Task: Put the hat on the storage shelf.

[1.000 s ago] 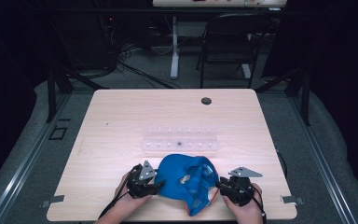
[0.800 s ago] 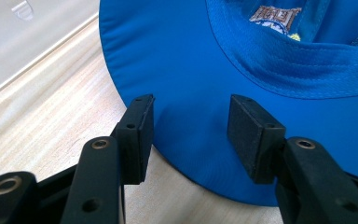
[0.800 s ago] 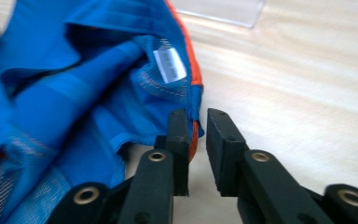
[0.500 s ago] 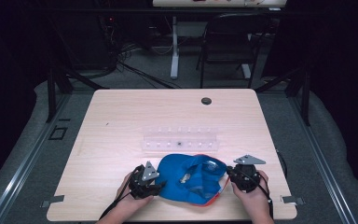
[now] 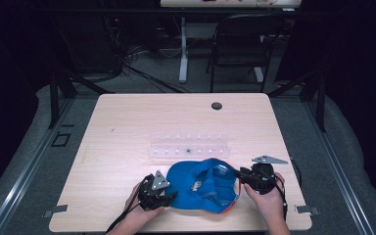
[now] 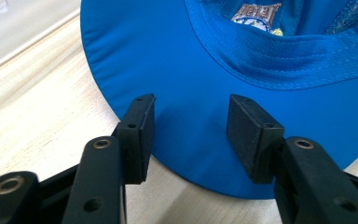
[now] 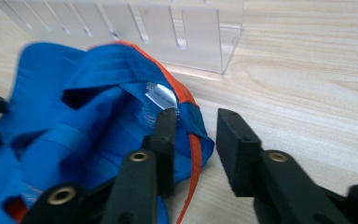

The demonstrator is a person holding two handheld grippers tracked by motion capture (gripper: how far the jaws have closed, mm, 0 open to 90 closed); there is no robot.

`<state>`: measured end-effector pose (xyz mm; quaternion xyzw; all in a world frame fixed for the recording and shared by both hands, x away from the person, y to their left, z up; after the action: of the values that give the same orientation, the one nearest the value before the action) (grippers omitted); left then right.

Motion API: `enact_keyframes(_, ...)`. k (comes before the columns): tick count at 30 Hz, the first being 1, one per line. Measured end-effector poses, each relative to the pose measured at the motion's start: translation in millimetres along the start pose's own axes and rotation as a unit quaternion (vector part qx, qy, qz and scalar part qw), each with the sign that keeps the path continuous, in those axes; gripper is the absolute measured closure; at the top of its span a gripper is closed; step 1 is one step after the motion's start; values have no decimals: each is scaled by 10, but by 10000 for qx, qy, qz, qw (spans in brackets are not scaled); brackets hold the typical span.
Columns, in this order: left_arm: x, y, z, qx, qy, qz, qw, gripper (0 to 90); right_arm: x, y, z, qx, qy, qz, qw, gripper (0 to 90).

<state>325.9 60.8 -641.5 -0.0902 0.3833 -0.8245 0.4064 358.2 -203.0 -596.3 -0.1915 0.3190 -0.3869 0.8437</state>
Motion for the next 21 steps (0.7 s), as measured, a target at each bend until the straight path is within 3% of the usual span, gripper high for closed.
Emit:
enact_keyframes(2, -2, -1, 0, 4, 18, 10, 10000, 516, 2, -24, 11, 87, 93, 94, 9999, 642)
enact_keyframes(3, -5, -3, -2, 0, 25, 23, 10000, 501, 4, -65, 17, 133, 427, 443, 9980, 601)
enact_keyframes(4, -5, -3, -2, 0, 25, 23, 10000, 495, 4, -65, 17, 133, 427, 443, 9980, 601)
enact_keyframes(6, -24, -9, -4, 11, 84, 57, 9999, 483, 41, -93, -31, -37, 730, 735, 9946, 578)
enact_keyframes(7, -24, -9, -4, 11, 84, 57, 9999, 483, 41, -93, -31, -37, 730, 735, 9946, 578)
enact_keyframes(8, -36, -15, -2, 20, 109, 87, 9999, 484, 74, -107, -94, -237, 691, 693, 9949, 568)
enact_keyframes(10, -73, -45, 18, 73, 130, 136, 9998, 484, 71, -109, -107, -251, 685, 737, 9946, 566)
enact_keyframes(13, -148, -113, 47, 187, 64, 166, 9997, 481, 49, -121, -164, -380, 840, 1012, 9906, 558)
enact_keyframes(14, -178, -130, 48, 214, 74, 206, 9995, 478, 36, -117, -200, -523, 930, 1154, 9876, 550)
enact_keyframes(21, -490, -270, 7, 308, -233, 402, 9984, 475, 1, -38, -289, -813, 1080, 1201, 9835, 569)
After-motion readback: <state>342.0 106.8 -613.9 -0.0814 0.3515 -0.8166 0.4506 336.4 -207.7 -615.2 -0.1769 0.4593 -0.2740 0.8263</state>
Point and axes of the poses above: each handheld gripper's, and its own axes: y roughly forward along the jaws, z roughly out of its top, x roughly to its right, the point moved 9 cm from there along y, roughly forward along the jaws, and after that the axes turned 13 degrees about z, right-handed, at the moved point
